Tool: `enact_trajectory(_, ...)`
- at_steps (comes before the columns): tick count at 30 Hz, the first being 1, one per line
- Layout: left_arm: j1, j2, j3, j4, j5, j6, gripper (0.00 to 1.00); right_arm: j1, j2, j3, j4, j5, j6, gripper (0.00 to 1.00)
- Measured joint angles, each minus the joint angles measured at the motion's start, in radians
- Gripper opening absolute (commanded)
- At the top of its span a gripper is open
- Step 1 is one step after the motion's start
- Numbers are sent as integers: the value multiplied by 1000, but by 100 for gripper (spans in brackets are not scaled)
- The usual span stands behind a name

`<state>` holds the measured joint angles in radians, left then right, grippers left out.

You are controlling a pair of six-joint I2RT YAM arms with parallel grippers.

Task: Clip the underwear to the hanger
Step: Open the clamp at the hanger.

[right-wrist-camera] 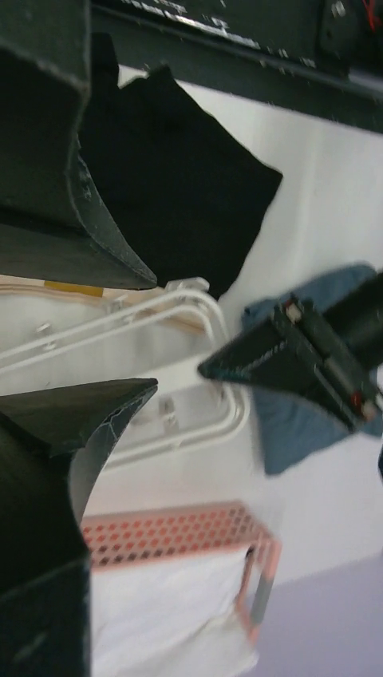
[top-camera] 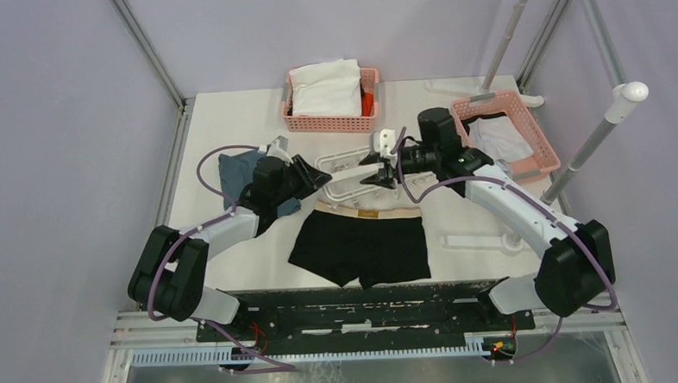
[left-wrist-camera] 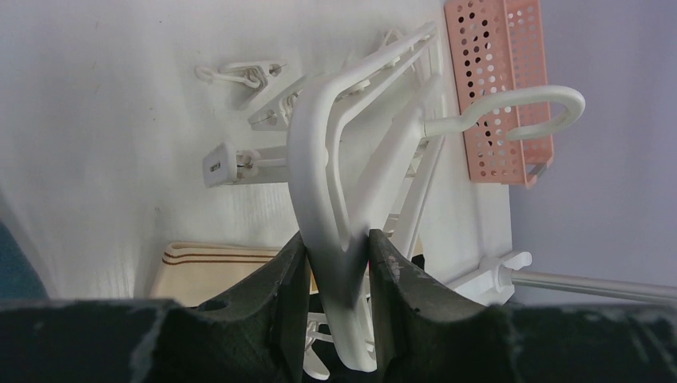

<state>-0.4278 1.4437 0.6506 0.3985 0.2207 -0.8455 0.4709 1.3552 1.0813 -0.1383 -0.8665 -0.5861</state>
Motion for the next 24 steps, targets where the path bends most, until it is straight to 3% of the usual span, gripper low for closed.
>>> enact_trajectory(6, 0, -8, 8, -13, 0, 18, 37, 56, 188, 141, -351, -101, -352, 52)
enact_trajectory(12, 0, -10, 13, -37, 0, 35, 37, 64, 326, 203, -481, -89, -467, 50)
enact_trajectory(17, 0, -11, 15, -48, 0, 40, 37, 79, 373, 227, -474, -72, -465, 49)
enact_trajectory(24, 0, -11, 16, -53, 0, 43, 37, 122, 423, 228, -334, -4, -377, 50)
